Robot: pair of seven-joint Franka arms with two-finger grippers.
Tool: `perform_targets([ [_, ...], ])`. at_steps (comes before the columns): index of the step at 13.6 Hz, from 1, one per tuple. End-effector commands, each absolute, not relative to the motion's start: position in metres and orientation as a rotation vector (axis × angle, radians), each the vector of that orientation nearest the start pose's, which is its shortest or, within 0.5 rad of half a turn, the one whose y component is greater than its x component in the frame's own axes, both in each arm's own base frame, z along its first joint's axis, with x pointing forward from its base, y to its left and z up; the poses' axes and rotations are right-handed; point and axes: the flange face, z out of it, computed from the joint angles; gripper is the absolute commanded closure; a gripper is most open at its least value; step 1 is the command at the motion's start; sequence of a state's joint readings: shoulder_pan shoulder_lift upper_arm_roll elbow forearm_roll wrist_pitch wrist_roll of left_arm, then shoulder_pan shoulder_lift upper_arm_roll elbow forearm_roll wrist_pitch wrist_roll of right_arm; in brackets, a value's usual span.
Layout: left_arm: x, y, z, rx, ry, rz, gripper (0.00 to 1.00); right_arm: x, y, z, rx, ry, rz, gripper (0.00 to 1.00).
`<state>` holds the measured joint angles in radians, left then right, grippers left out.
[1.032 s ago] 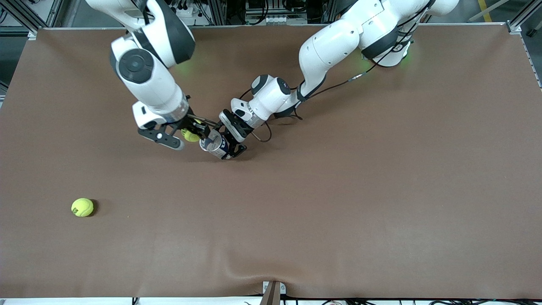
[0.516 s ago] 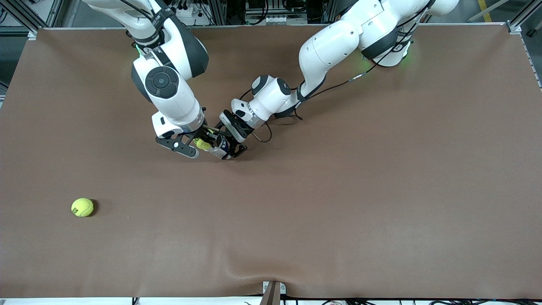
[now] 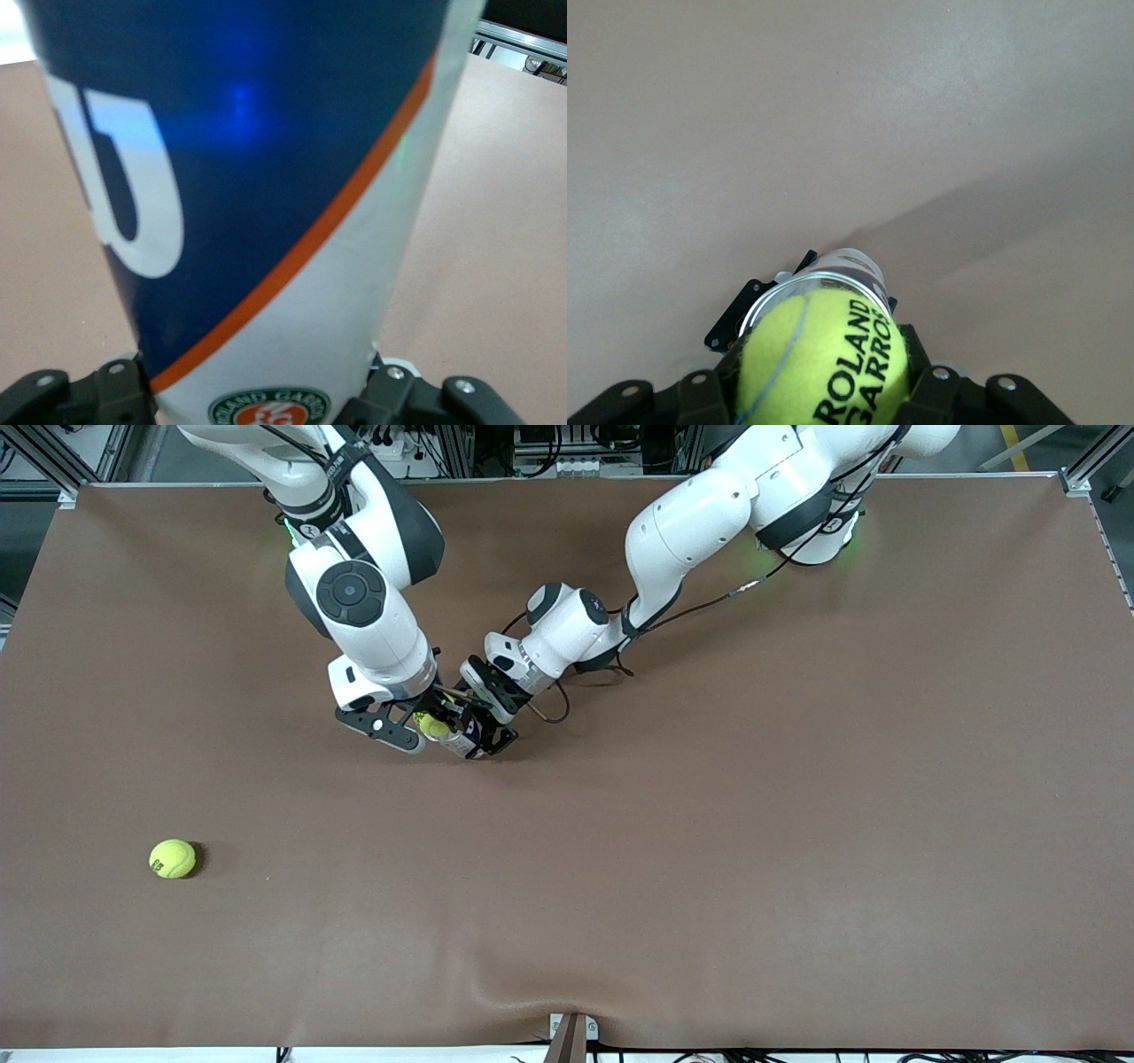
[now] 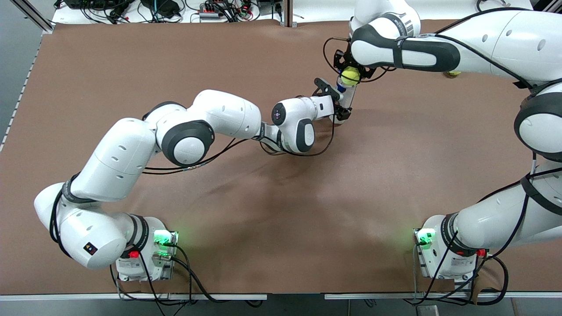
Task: Insert tennis ball vertically with right arm
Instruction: 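Lower the ball into the can and open the right gripper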
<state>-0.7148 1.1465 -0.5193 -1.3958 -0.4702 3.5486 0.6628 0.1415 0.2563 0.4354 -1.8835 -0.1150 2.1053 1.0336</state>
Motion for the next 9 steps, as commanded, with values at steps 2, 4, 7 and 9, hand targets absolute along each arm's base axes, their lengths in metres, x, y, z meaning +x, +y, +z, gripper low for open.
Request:
perform_targets([
  [2,0.410,-0.619,0.144,2.179,-0.904,1.018,0.21,0.517,0.325,0.378,-3.080,0.656,0.009,0.00],
  [4,0.410,-0.619,0.144,2.179,-0.904,1.018,0.21,0.517,0.325,0.379,-3.080,0.656,0.006,0.00],
  [7,0.410,-0.619,0.144,2.179,-0.904,1.018,0.21,0.518,0.323,0.379,-3.081,0.661,0.009,0.00],
  [9,0.410,-0.619,0.144,2.179,-0.904,1.018,0.21,0.523,0.314,0.389,-3.078,0.659,-0.012,0.00],
])
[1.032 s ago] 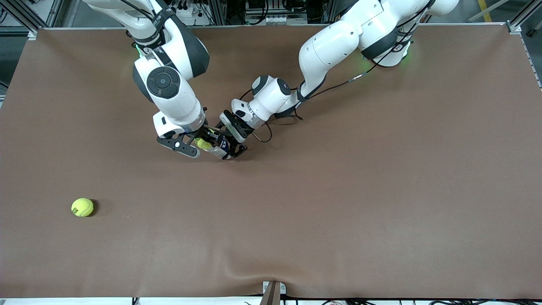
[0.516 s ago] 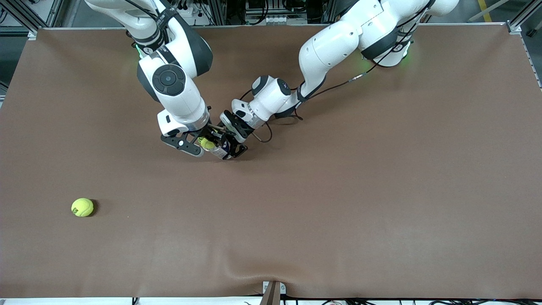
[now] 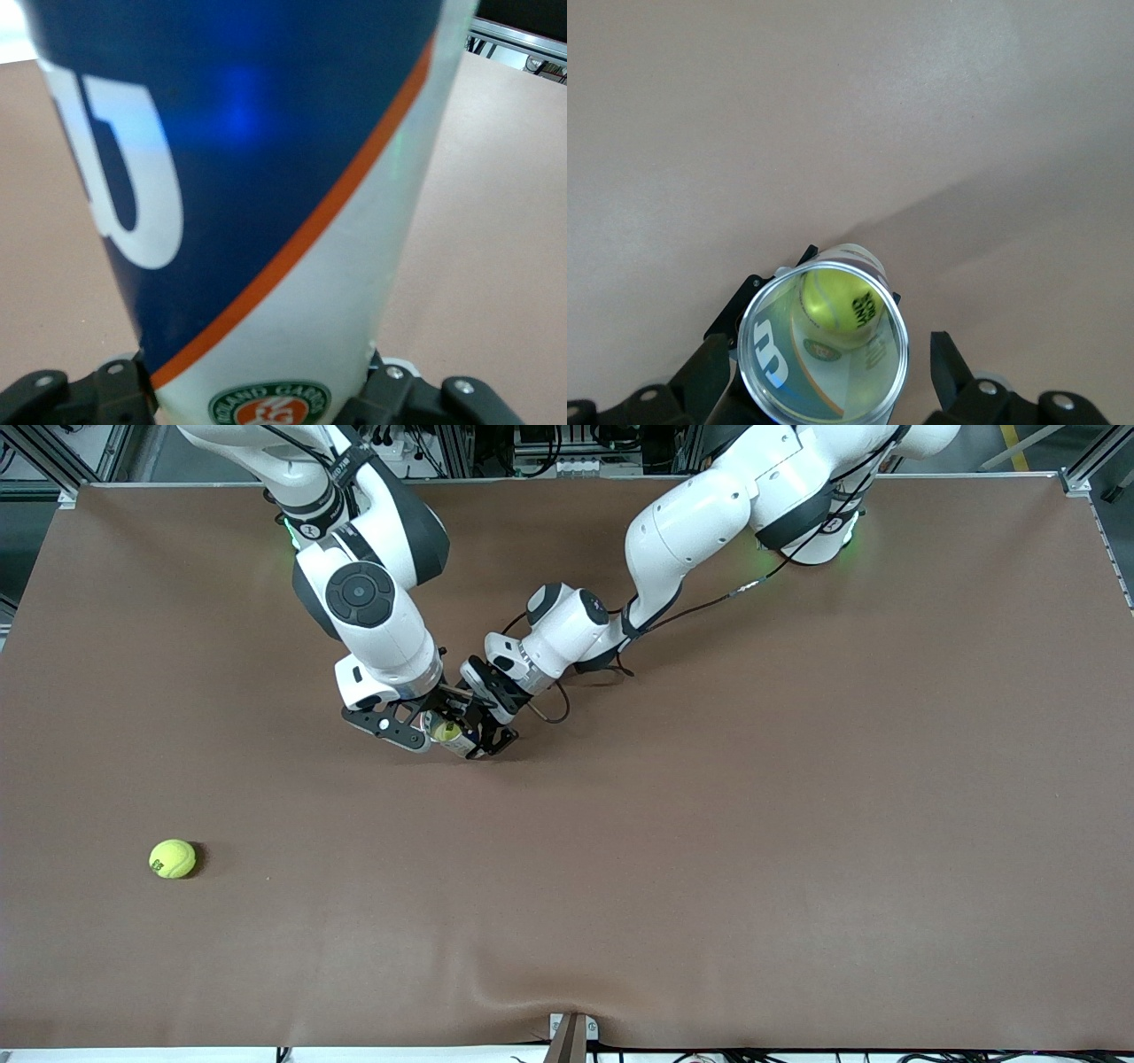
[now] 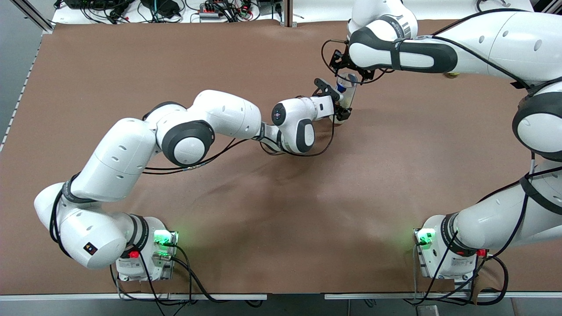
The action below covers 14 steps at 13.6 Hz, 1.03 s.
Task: Insert tennis ball vertically with right arm
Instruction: 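Lower the ball into the can and open the right gripper, then move the right gripper to the second tennis ball on the table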
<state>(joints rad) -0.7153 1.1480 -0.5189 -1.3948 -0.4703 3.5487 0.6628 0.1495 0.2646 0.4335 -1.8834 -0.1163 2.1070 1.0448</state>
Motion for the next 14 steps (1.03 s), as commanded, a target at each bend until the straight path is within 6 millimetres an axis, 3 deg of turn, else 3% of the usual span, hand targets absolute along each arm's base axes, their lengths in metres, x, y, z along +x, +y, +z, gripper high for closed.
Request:
perform_targets([
  [1,0.410,-0.619,0.144,2.179,-0.904,1.018,0.21,0.531,0.300,0.398,-3.073,0.663,-0.035,0.00],
  [2,0.410,-0.619,0.144,2.179,-0.904,1.018,0.21,0.536,0.286,0.410,-3.082,0.620,-0.056,0.00],
  [5,0.407,-0.622,0.144,2.174,-0.911,1.016,0.21,0.550,0.215,0.445,-3.164,0.430,-0.036,0.00],
  [7,0.407,-0.621,0.144,2.175,-0.912,1.017,0.20,0.557,0.172,0.458,-3.199,0.326,-0.020,0.00],
  [9,0.407,-0.621,0.144,2.176,-0.910,1.016,0.20,0.568,0.119,0.464,-3.220,0.218,-0.012,0.00],
  [11,0.407,-0.621,0.144,2.175,-0.912,1.017,0.20,0.581,0.049,0.466,-3.234,0.074,-0.001,0.00],
  [14,0.407,-0.621,0.144,2.176,-0.910,1.016,0.20,0.593,-0.037,0.454,-3.238,-0.083,-0.033,0.00],
])
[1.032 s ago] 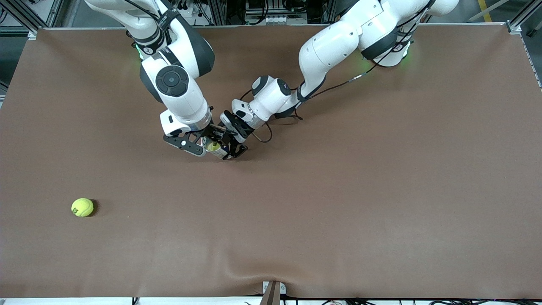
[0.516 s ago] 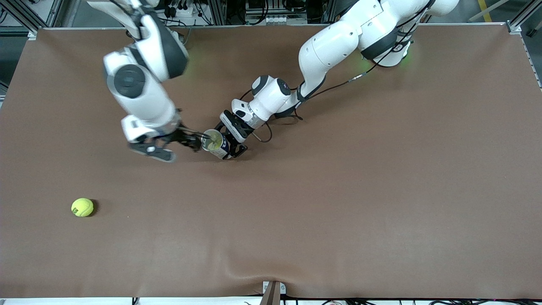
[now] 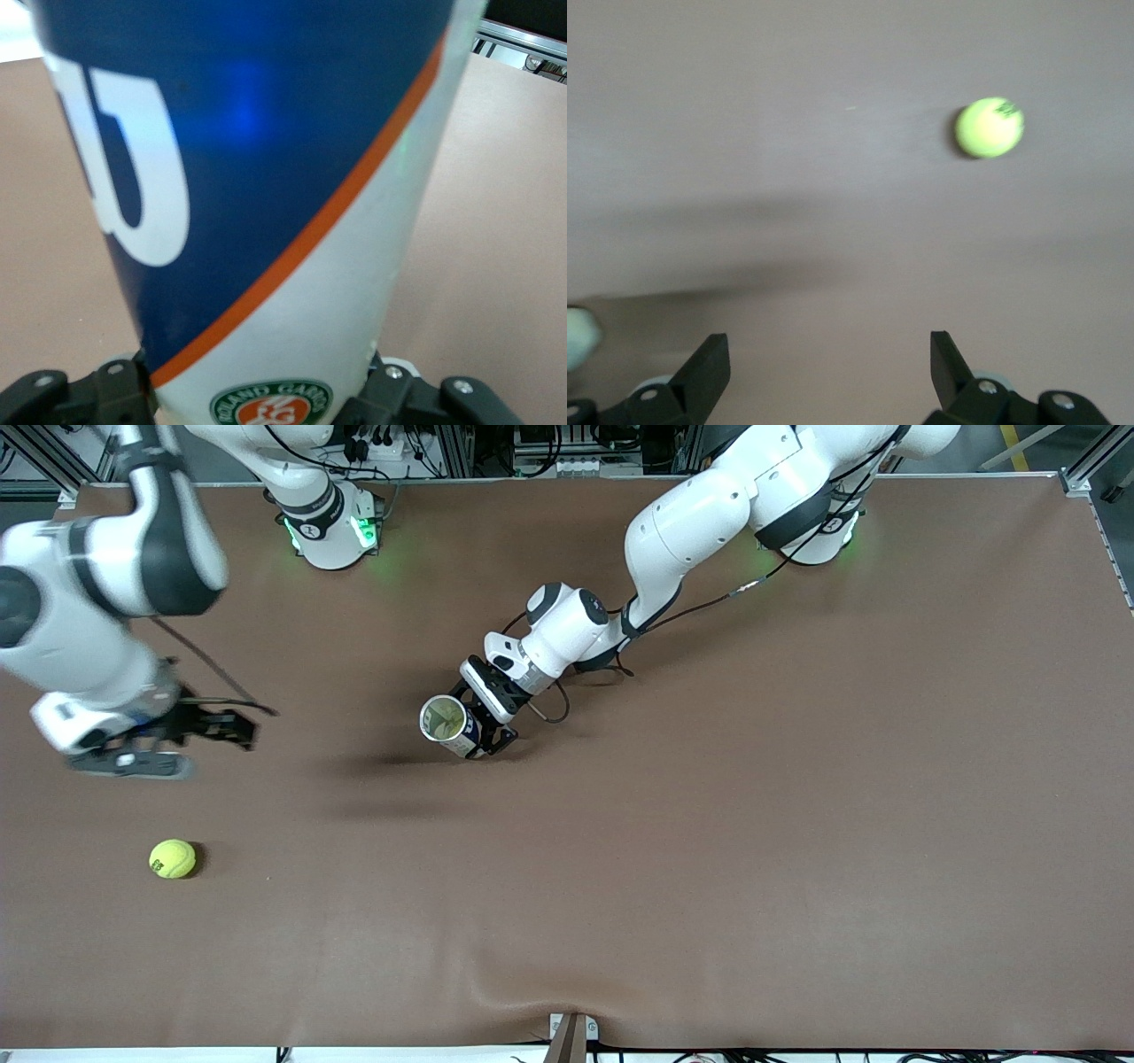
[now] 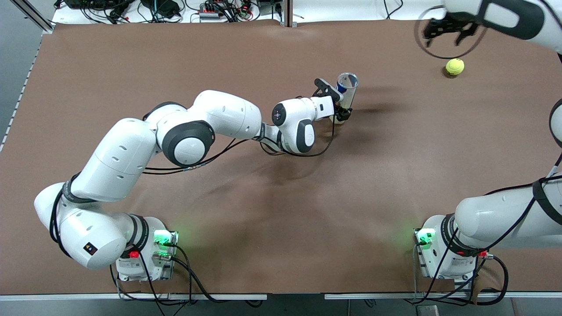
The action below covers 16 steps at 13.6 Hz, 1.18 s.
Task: Insert tennis ball vertically with right arm
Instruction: 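Move the right gripper to the second tennis ball on the table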
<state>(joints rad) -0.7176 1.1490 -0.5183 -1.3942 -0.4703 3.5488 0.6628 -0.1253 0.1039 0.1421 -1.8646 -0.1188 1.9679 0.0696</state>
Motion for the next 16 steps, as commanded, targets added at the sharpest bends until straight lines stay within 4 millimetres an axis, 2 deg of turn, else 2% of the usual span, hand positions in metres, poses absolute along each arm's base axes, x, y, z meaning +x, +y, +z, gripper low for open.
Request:
perform_targets([
  [1,0.407,-0.621,0.144,2.176,-0.910,1.016,0.20,0.598,-0.061,0.442,-3.237,-0.130,-0.037,0.00],
  [4,0.407,-0.621,0.144,2.175,-0.912,1.017,0.20,0.614,-0.111,0.397,-3.237,-0.182,-0.108,0.00],
  [8,0.407,-0.621,0.144,2.175,-0.912,1.017,0.20,0.630,-0.147,0.334,-3.232,-0.228,-0.219,0.00],
  [12,0.408,-0.621,0.146,2.172,-0.914,1.025,0.20,0.641,-0.155,0.290,-3.226,-0.230,-0.320,0.00],
  [16,0.407,-0.624,0.149,2.163,-0.937,1.038,0.20,0.649,-0.155,0.250,-3.216,-0.237,-0.423,0.00],
])
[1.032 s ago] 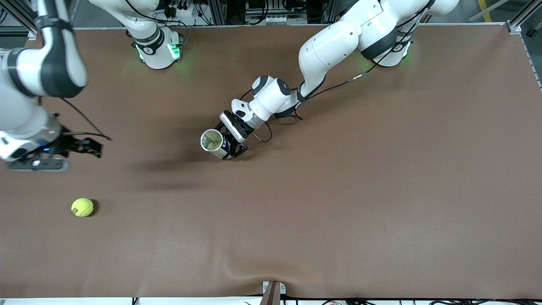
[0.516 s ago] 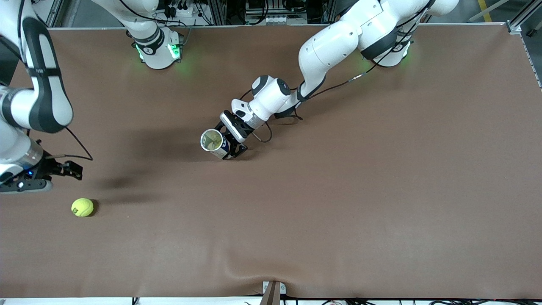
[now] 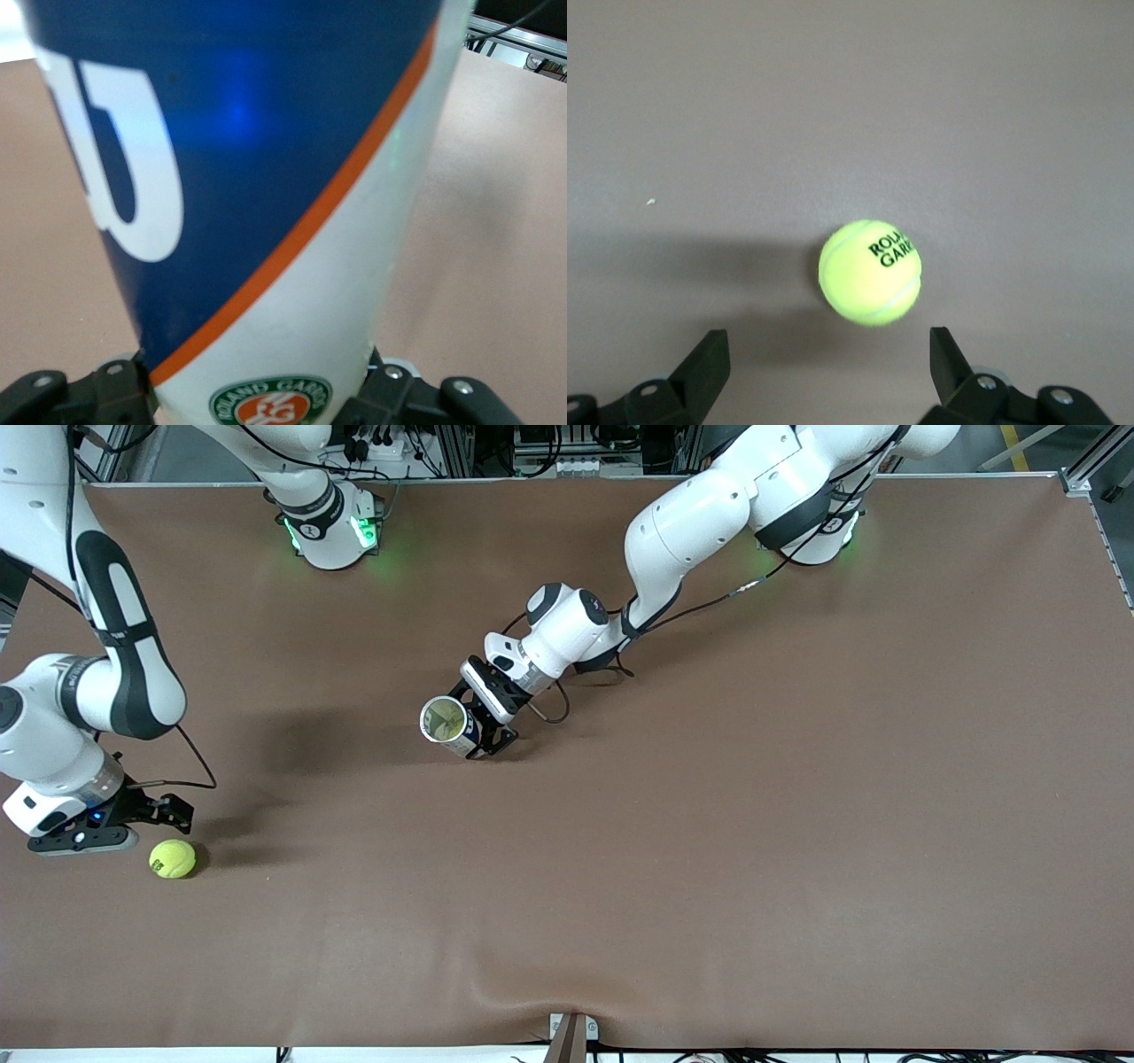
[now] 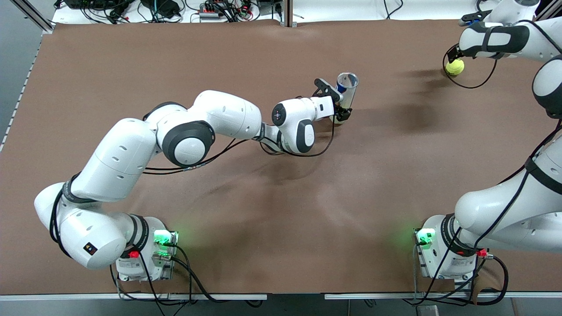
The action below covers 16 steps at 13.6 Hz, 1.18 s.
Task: Insert tennis ball vertically with right arm
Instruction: 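Move the right gripper to the second tennis ball on the table, then close the right gripper on the second ball and lift it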
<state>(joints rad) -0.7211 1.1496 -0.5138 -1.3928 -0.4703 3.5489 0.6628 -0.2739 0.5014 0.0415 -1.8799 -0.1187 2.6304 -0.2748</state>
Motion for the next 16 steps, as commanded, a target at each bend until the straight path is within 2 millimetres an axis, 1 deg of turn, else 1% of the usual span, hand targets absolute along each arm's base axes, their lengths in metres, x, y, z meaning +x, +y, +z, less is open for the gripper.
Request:
perform_targets([
  [1,0.407,-0.624,0.151,2.161,-0.935,1.041,0.20,0.650,-0.158,0.243,-3.217,-0.239,-0.425,0.00],
  [3,0.408,-0.625,0.153,2.156,-0.937,1.047,0.21,0.653,-0.169,0.231,-3.219,-0.259,-0.418,0.00],
  [5,0.409,-0.625,0.156,2.153,-0.936,1.052,0.21,0.656,-0.188,0.222,-3.225,-0.317,-0.466,0.00],
  [6,0.410,-0.626,0.160,2.148,-0.932,1.060,0.21,0.656,-0.191,0.218,-3.225,-0.343,-0.489,0.00],
  [9,0.408,-0.631,0.171,2.130,-0.938,1.073,0.21,0.655,-0.193,0.211,-3.222,-0.328,-0.491,0.00],
  [11,0.408,-0.632,0.174,2.125,-0.941,1.078,0.22,0.657,-0.194,0.206,-3.213,-0.299,-0.491,0.00],
  [14,0.403,-0.635,0.173,2.119,-0.955,1.078,0.21,0.658,-0.190,0.201,-3.198,-0.266,-0.488,0.00],
  [16,0.403,-0.634,0.167,2.126,-0.977,1.084,0.20,0.666,-0.190,0.195,-3.197,-0.273,-0.496,0.00],
])
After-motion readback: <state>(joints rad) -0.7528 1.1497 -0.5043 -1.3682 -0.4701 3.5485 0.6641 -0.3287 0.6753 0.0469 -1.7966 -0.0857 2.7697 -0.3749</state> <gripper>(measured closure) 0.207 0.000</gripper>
